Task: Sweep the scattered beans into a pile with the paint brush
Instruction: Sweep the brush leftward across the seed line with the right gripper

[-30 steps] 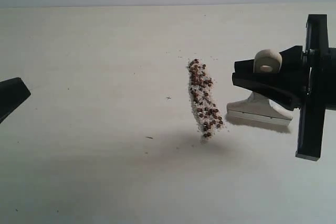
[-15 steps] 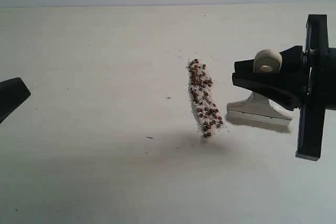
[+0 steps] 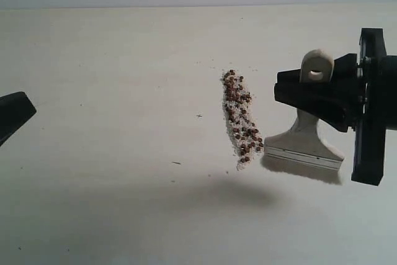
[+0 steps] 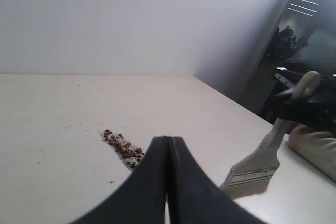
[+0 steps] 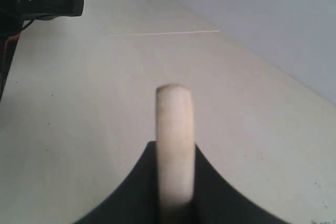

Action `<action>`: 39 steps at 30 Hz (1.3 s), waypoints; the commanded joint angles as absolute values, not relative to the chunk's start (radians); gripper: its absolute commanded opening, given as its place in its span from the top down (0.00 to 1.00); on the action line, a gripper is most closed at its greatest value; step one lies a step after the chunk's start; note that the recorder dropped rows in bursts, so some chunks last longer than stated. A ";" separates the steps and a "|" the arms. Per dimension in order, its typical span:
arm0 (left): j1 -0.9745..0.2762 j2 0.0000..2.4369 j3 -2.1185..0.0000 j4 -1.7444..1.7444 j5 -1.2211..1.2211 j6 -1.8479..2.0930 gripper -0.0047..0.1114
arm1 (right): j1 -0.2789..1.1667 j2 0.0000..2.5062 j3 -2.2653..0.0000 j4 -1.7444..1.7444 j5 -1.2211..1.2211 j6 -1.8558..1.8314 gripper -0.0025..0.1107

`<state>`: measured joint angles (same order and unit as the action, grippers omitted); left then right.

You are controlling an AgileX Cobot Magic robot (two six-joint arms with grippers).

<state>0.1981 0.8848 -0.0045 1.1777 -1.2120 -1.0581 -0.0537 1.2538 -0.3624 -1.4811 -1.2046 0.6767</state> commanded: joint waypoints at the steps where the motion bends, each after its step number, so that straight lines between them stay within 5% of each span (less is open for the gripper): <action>1: 0.200 0.879 0.000 1.174 -1.220 -1.066 0.96 | -0.058 1.244 -0.367 -1.433 -1.221 0.731 0.98; 14: 0.200 0.879 0.000 1.174 -1.220 -1.066 0.96 | -0.058 1.272 -0.404 -1.389 -1.221 0.674 0.98; 26: 0.200 0.879 0.000 1.174 -1.220 -1.066 0.96 | 0.116 1.536 -0.554 -1.421 -1.221 0.715 0.98; 39: 0.200 0.879 0.000 1.174 -1.220 -1.066 0.96 | 0.129 1.732 -0.654 -1.523 -1.221 0.734 0.98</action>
<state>0.1981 0.8848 -0.0045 1.1794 -1.2120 -1.0581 0.1263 1.6946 -0.6279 -1.5168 -1.2143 0.7438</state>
